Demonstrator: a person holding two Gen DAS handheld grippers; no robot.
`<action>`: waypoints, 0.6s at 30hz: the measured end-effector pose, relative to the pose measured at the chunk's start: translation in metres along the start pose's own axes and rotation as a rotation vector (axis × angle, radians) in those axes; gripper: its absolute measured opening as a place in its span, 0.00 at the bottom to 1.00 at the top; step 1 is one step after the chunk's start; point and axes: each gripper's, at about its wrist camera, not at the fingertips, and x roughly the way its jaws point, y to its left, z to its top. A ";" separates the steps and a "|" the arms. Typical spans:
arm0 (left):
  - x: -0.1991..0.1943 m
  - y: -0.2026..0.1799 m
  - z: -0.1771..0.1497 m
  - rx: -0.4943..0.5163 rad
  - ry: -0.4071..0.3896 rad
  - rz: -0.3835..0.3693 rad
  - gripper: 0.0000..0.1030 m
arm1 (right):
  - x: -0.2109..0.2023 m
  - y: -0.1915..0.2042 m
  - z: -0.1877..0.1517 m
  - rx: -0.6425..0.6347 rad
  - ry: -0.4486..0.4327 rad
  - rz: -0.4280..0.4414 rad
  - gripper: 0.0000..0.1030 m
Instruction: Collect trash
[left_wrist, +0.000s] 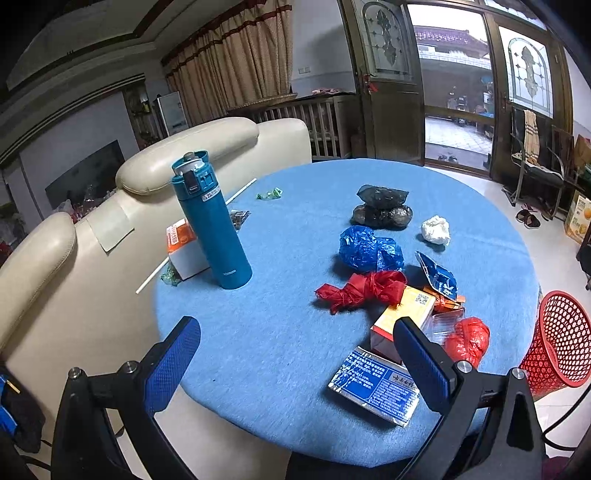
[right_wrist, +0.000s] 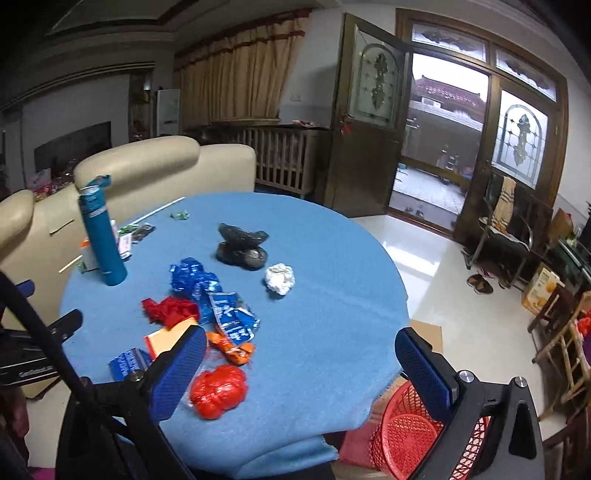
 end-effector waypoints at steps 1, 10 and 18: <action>-0.002 0.000 0.000 0.002 -0.001 0.003 1.00 | -0.003 0.001 -0.001 0.003 -0.006 0.008 1.00; -0.008 -0.006 -0.004 0.018 0.009 0.017 1.00 | -0.021 0.002 -0.011 0.006 -0.072 0.041 1.00; -0.009 -0.013 -0.006 0.037 0.015 0.015 1.00 | -0.010 -0.001 -0.019 0.018 -0.021 0.076 1.00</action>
